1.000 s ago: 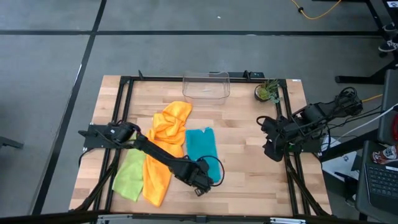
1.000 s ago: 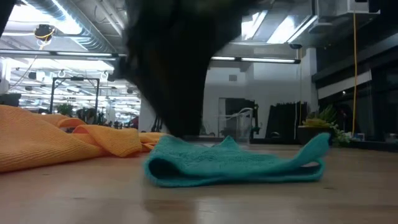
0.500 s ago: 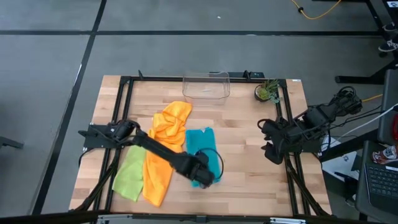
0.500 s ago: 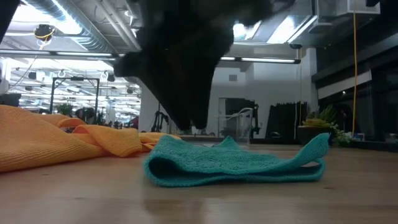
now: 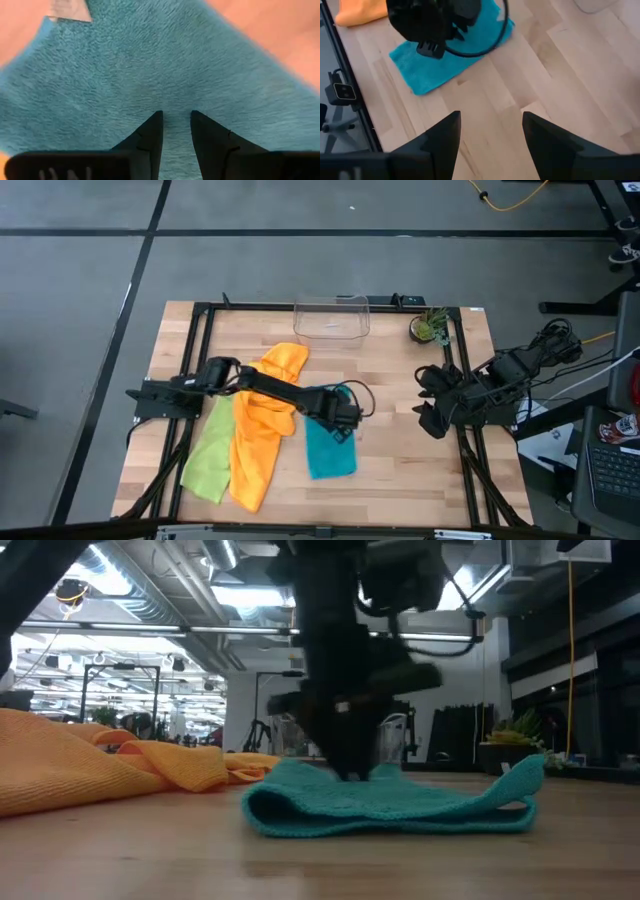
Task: Fold microfiber towels
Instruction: Fold the blue microfiber cloth
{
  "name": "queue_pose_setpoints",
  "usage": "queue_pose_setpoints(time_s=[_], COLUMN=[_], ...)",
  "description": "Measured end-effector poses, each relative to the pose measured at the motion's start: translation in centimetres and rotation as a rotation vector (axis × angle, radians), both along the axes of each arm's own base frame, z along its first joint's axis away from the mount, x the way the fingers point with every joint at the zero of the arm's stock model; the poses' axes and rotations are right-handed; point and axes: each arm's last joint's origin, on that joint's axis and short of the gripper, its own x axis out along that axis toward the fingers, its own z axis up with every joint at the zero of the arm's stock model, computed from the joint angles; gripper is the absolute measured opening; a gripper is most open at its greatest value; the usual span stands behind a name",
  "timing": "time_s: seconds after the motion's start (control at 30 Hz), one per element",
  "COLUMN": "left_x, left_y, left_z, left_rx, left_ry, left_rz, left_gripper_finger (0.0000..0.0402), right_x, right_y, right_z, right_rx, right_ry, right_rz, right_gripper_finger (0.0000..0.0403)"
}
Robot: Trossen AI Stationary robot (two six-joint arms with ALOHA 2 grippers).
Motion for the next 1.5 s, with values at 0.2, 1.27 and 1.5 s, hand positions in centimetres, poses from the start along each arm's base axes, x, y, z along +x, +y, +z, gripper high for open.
queue_pose_setpoints(time_s=[0.2, 1.27, 1.5], left_x=[1.3, -9.1, -10.0], left_y=[2.6, -4.2, -6.2], left_z=[-0.6, 25.1, 23.3], left_rx=[0.001, 0.169, 0.172], left_ry=[-0.068, -0.124, 0.007], left_rz=[-0.039, -0.748, -0.673], left_gripper_finger=[0.0094, 0.0094, 0.0146], right_x=[0.1, 3.7, 6.8], right_y=[0.0, 2.5, 4.2], right_z=[0.0, -0.8, -3.0], right_rx=[0.017, -0.042, -0.126], right_ry=[-0.006, -0.059, -0.028], right_rz=[-0.025, 0.352, 0.475], right_gripper_finger=[0.0216, 0.0216, 0.0216])
